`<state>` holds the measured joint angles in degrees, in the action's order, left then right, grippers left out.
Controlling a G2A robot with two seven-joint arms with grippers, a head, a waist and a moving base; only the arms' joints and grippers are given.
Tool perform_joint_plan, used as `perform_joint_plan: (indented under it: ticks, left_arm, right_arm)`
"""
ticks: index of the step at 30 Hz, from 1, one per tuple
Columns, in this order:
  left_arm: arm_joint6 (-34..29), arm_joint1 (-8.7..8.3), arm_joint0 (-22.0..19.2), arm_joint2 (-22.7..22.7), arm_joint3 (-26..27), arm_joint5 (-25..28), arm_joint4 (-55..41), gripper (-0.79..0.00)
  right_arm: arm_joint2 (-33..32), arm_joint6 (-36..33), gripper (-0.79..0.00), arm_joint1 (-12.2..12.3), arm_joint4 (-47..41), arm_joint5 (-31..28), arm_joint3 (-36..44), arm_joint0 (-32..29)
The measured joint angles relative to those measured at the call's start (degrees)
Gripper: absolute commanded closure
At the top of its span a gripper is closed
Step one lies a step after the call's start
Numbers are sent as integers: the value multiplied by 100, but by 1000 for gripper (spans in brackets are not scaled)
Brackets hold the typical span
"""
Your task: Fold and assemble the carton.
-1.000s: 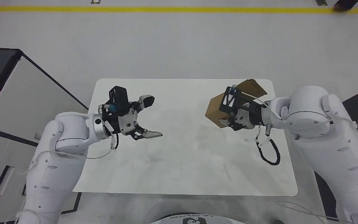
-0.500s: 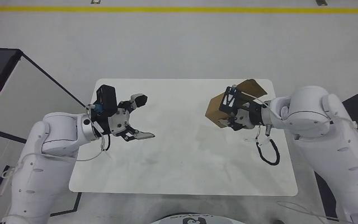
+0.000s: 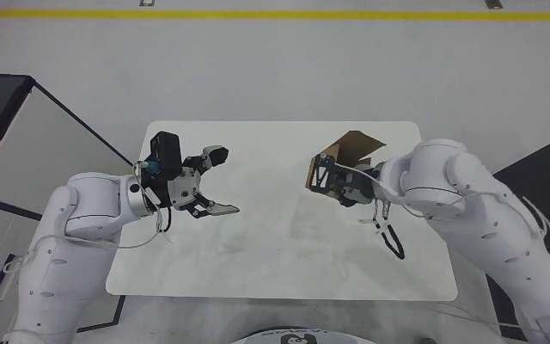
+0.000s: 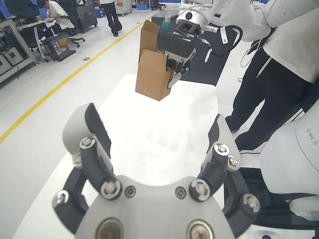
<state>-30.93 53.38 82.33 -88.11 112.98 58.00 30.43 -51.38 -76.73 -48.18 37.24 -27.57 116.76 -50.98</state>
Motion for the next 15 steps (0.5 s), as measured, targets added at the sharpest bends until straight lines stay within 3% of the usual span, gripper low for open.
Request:
perform_joint_plan:
  ticks: [6, 15]
  left_arm:
    - [0, 0, 0, 0, 0, 0, 0, -785]
    - [0, 0, 0, 0, 0, 0, 0, -785]
  right_arm:
    - [1455, 204, 0, -124, 76, -204, -680, 1075]
    - [3133, 448, 0, -600, 73, -447, -1655, 2225]
